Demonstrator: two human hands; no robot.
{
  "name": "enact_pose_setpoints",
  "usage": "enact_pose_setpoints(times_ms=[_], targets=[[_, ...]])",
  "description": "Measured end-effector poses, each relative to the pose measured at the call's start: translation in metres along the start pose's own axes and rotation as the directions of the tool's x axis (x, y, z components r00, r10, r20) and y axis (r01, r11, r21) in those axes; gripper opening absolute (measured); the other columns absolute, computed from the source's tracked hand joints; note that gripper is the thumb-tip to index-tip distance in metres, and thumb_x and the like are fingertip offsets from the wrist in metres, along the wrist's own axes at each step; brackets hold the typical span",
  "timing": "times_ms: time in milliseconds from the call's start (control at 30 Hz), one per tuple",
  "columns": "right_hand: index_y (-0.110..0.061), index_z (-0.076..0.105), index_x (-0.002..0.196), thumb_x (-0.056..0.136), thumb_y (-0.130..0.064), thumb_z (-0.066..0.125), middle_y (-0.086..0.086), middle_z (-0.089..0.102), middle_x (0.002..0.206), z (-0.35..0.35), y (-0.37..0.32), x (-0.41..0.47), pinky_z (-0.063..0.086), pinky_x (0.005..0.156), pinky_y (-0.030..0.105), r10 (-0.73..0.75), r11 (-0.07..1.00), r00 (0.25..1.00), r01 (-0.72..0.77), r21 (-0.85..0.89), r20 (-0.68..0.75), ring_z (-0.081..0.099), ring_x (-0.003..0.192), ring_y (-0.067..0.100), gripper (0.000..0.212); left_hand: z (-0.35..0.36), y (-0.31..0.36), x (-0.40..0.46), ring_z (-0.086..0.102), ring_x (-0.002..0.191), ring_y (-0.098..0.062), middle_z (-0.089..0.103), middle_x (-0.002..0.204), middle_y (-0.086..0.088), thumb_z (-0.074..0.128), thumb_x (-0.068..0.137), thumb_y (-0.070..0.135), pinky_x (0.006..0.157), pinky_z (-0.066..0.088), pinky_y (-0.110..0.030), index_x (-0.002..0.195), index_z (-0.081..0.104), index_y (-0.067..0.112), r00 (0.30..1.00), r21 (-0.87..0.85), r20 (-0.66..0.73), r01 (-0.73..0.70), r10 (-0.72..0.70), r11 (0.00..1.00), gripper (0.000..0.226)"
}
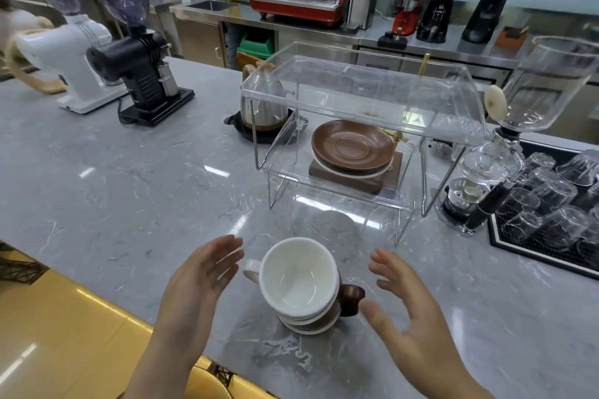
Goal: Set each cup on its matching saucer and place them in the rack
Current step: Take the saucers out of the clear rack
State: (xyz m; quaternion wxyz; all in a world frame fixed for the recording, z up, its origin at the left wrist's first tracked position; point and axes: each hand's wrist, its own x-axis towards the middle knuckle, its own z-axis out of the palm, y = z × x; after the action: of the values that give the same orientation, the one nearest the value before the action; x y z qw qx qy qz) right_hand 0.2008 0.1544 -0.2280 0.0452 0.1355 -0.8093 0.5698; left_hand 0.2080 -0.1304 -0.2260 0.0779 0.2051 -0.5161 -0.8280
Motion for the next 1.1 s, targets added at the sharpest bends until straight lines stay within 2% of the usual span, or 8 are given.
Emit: enact_pose_setpoints(times_ms=[133,300,567,967,1000,1033,1067,1100], targets=[[-0.033,0.058,0.127,0.082,-0.061,0.056,-0.014,0.065,0.125,-0.002,-0.017,0.02,0.049,0.096,0.023,0.05,0.99,0.999,-0.047,0.133,-0.015,0.061,0.118,0.009,0.053,0.012,0.023,0.005,0.07,0.11,-0.028,0.075,0.115,-0.014,0.034,0.106,0.017,0.098,0.048,-0.04,0.114,0.069,0.003,0.989,0.137,0.013,-0.151,0.15,0.979,0.038],[-0.018,0.065,0.121,0.095,-0.036,0.041,-0.001,0.071,0.118,-0.004,-0.03,0.044,0.054,0.092,0.03,0.083,0.945,0.995,-0.063,0.322,-0.05,0.066,0.111,0.016,0.04,0.033,0.044,0.016,0.071,0.108,-0.028,0.076,0.113,-0.013,0.033,0.106,0.017,0.098,0.049,-0.041,0.113,0.07,0.004,0.984,0.22,0.102,-0.167,0.148,0.961,0.039],[-0.01,0.073,0.103,0.105,-0.012,0.036,0.003,0.076,0.105,0.002,-0.035,0.091,0.057,0.087,0.033,0.129,0.928,0.977,-0.057,0.368,-0.171,0.07,0.103,0.018,0.037,0.08,0.06,0.046,0.072,0.105,-0.026,0.078,0.106,-0.009,0.042,0.104,0.018,0.098,0.052,-0.04,0.107,0.074,0.008,0.977,0.33,0.201,-0.141,0.077,0.933,0.034],[-0.018,0.066,0.123,0.106,-0.021,0.034,-0.012,0.069,0.118,0.006,-0.034,0.159,0.045,0.102,0.022,0.175,0.945,0.93,-0.066,0.319,-0.324,0.058,0.116,-0.004,0.036,0.146,0.069,0.121,0.071,0.105,-0.023,0.077,0.108,-0.011,0.05,0.1,0.018,0.091,0.054,-0.03,0.105,0.073,0.007,0.984,0.265,0.169,0.001,-0.047,0.964,0.025],[-0.013,0.066,0.118,0.106,-0.022,0.035,-0.007,0.07,0.112,0.006,-0.034,0.164,0.048,0.098,0.025,0.17,0.949,0.927,-0.063,0.307,-0.335,0.06,0.11,-0.003,0.035,0.15,0.068,0.127,0.07,0.107,-0.023,0.076,0.111,-0.011,0.05,0.1,0.018,0.092,0.053,-0.03,0.105,0.072,0.007,0.985,0.266,0.166,0.009,-0.055,0.964,0.024],[-0.007,0.065,0.113,0.106,-0.024,0.036,0.0,0.07,0.107,0.006,-0.035,0.168,0.049,0.093,0.032,0.172,0.951,0.92,-0.062,0.302,-0.352,0.039,0.119,0.015,0.035,0.154,0.068,0.133,0.068,0.109,-0.023,0.074,0.113,-0.011,0.05,0.1,0.018,0.095,0.051,-0.031,0.104,0.07,0.008,0.985,0.274,0.165,0.013,-0.06,0.962,0.023],[-0.007,0.063,0.113,0.105,-0.027,0.037,-0.002,0.068,0.107,0.006,-0.035,0.173,0.048,0.091,0.033,0.179,0.951,0.913,-0.065,0.301,-0.367,0.042,0.081,-0.009,0.034,0.159,0.067,0.138,0.066,0.111,-0.024,0.073,0.113,-0.01,0.049,0.101,0.017,0.098,0.049,-0.033,0.101,0.07,0.009,0.984,0.285,0.166,0.012,-0.061,0.958,0.022],[-0.013,0.061,0.123,0.105,-0.029,0.038,-0.008,0.066,0.117,0.005,-0.036,0.178,0.045,0.097,0.029,0.195,0.949,0.907,-0.078,0.307,-0.373,0.059,0.108,0.001,0.034,0.164,0.065,0.143,0.064,0.112,-0.024,0.072,0.111,-0.009,0.05,0.1,0.017,0.101,0.048,-0.034,0.098,0.069,0.011,0.984,0.295,0.167,0.012,-0.064,0.955,0.021]])
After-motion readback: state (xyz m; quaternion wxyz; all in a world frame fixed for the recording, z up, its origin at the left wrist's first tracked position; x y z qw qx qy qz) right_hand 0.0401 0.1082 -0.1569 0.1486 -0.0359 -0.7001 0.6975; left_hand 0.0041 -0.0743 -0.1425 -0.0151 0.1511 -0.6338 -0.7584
